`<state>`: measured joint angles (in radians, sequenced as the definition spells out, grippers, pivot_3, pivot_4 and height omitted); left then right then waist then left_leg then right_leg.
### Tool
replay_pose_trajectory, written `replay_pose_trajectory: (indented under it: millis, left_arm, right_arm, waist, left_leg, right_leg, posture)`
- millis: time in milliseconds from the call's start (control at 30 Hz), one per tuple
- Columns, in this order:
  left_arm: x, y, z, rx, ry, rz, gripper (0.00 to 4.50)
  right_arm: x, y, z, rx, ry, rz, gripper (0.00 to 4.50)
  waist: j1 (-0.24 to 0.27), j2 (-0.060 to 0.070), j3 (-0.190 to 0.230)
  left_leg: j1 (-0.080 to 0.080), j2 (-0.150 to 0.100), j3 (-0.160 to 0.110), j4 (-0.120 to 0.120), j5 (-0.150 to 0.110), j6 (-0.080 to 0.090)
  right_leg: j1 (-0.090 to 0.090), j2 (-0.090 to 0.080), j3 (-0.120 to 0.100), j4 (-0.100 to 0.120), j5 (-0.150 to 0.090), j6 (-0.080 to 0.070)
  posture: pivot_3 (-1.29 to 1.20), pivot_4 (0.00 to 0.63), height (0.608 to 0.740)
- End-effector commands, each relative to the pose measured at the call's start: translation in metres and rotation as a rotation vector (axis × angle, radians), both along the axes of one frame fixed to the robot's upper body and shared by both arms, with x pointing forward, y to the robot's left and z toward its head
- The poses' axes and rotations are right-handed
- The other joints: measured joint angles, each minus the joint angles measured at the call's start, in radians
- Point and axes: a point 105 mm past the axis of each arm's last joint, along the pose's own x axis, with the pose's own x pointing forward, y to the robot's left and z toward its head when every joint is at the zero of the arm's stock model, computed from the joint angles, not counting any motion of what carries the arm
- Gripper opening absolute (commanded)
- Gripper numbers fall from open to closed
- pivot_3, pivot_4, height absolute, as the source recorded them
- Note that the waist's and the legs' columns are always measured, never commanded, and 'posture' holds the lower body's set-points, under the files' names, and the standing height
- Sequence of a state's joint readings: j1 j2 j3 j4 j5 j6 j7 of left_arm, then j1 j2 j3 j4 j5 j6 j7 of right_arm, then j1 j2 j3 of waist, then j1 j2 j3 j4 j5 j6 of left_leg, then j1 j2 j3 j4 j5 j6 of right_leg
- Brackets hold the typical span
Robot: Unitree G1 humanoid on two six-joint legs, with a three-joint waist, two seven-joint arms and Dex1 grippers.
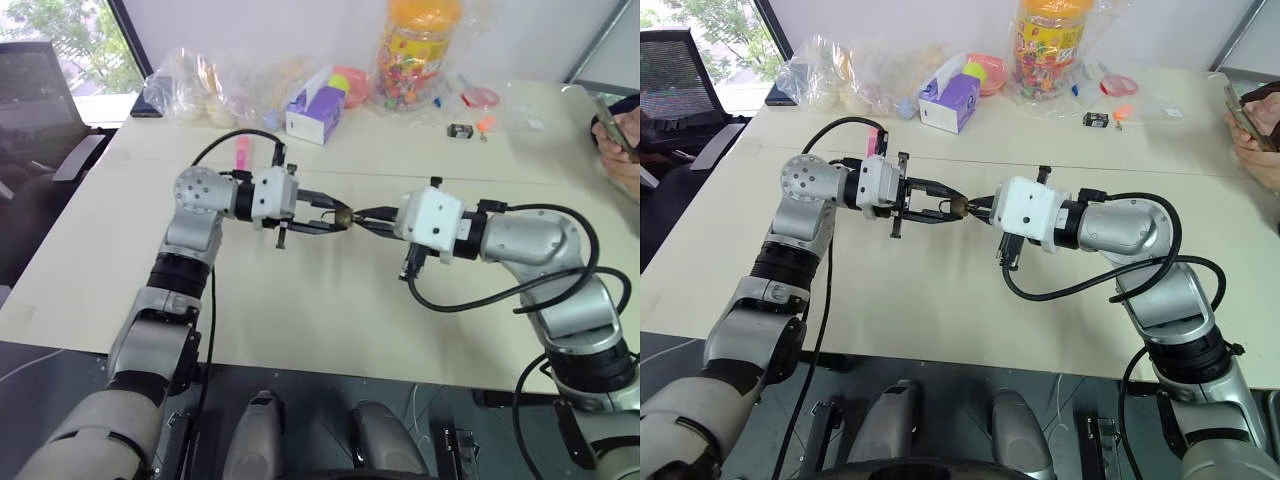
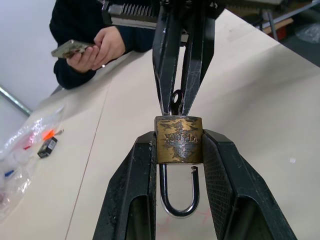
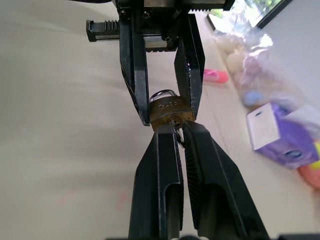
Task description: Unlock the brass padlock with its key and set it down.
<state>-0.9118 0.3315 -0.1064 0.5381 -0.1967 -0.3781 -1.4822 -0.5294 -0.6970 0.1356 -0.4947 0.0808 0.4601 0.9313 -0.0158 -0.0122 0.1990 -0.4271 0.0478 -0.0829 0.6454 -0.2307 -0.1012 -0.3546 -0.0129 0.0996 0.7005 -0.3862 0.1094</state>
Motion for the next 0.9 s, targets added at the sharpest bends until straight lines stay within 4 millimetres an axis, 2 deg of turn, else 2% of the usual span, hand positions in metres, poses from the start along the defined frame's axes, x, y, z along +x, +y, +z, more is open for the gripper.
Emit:
replay_pose_trajectory:
  millis: [33, 133, 233, 300, 367, 467, 500, 567, 667, 833, 900]
  left_arm:
    - [-0.013, -0.018, 0.033, -0.085, -0.061, -0.098, 0.77]
    - [-0.013, -0.013, 0.025, -0.036, 0.069, -0.099, 0.77]
    - [-0.012, -0.008, 0.021, -0.008, 0.182, -0.092, 0.77]
    - [-0.012, -0.007, 0.021, -0.009, 0.224, -0.085, 0.77]
    - [-0.013, -0.005, 0.02, 0.001, 0.252, -0.081, 0.77]
    - [-0.015, -0.004, 0.018, 0.013, 0.264, -0.077, 0.77]
    - [-0.015, -0.004, 0.018, 0.014, 0.264, -0.075, 0.77]
    - [-0.015, -0.004, 0.019, 0.013, 0.261, -0.073, 0.77]
    - [-0.016, -0.004, 0.018, 0.016, 0.216, -0.07, 0.77]
    - [-0.012, -0.008, 0.013, 0.024, 0.045, -0.058, 0.77]
    - [-0.01, -0.01, 0.011, 0.029, -0.025, -0.058, 0.77]
  right_arm:
    - [0.001, 0.004, -0.013, -0.126, -0.089, 0.048, 0.03]
    - [0.004, -0.004, -0.023, -0.329, -0.326, 0.115, 0.03]
    - [0.01, -0.011, -0.023, -0.356, -0.419, 0.126, 0.03]
    - [0.01, -0.011, -0.019, -0.327, -0.44, 0.125, 0.03]
    - [0.01, -0.013, -0.013, -0.254, -0.396, 0.1, 0.03]
    - [0.009, -0.024, -0.016, -0.23, -0.306, 0.079, 0.03]
    - [0.009, -0.03, -0.018, -0.218, -0.258, 0.058, 0.56]
    - [0.01, -0.035, -0.017, -0.151, -0.165, 0.004, 1.25]
    - [0.005, -0.037, -0.016, -0.055, 0.004, -0.037, 2.76]
    - [0.008, -0.044, -0.01, 0.19, 0.361, -0.174, 2.76]
    - [0.005, -0.039, -0.001, 0.267, 0.46, -0.165, 2.76]
  waist:
    - [-0.001, 0.0, 0.0]
    - [-0.003, 0.0, 0.0]
    - [-0.006, 0.0, 0.0]
    - [-0.004, 0.0, 0.0]
    - [-0.005, 0.0, 0.0]
    - [-0.005, 0.0, 0.0]
    - [-0.005, 0.0, 0.0]
    - [-0.004, 0.0, 0.0]
    - [-0.002, 0.0, 0.0]
    - [0.0, 0.0, 0.0]
    - [-0.001, 0.0, 0.0]
  left_leg:
    - [0.0, 0.0, 0.0, 0.0, 0.0, 0.0]
    - [0.0, 0.0, 0.0, 0.0, 0.0, 0.0]
    - [0.0, 0.0, 0.0, 0.0, 0.0, 0.0]
    - [0.0, 0.0, 0.0, 0.0, 0.0, 0.0]
    - [0.0, 0.0, 0.0, 0.0, 0.0, 0.0]
    - [0.0, 0.0, 0.0, 0.0, 0.0, 0.0]
    - [0.0, 0.0, 0.0, 0.0, 0.0, 0.0]
    - [0.0, 0.0, 0.0, 0.0, 0.0, 0.0]
    - [0.0, 0.0, 0.0, 0.0, 0.0, 0.0]
    - [0.0, 0.0, 0.0, 0.0, 0.0, 0.0]
    - [0.0, 0.0, 0.0, 0.0, 0.0, 0.0]
  right_leg:
    - [0.0, 0.0, 0.0, 0.0, 0.0, 0.0]
    - [0.0, 0.0, 0.0, 0.0, 0.0, 0.0]
    - [0.0, 0.0, 0.0, 0.0, 0.0, 0.0]
    - [0.0, 0.0, 0.0, 0.0, 0.0, 0.0]
    - [0.0, 0.0, 0.0, 0.0, 0.0, 0.0]
    - [0.0, 0.0, 0.0, 0.0, 0.0, 0.0]
    - [0.0, 0.0, 0.0, 0.0, 0.0, 0.0]
    - [0.0, 0.0, 0.0, 0.0, 0.0, 0.0]
    - [0.0, 0.0, 0.0, 0.0, 0.0, 0.0]
    - [0.001, 0.0, 0.0, 0.0, 0.0, 0.0]
    - [0.001, 0.0, 0.0, 0.0, 0.0, 0.0]
  posture:
    - [0.0, 0.15, 0.74]
    - [0.0, 0.15, 0.74]
    - [0.0, 0.15, 0.74]
    - [0.0, 0.15, 0.74]
    - [0.0, 0.15, 0.74]
    - [0.0, 0.15, 0.74]
    - [0.0, 0.15, 0.74]
    - [0.0, 0.15, 0.74]
    - [0.0, 0.15, 0.74]
    - [0.0, 0.15, 0.74]
    - [0.0, 0.15, 0.74]
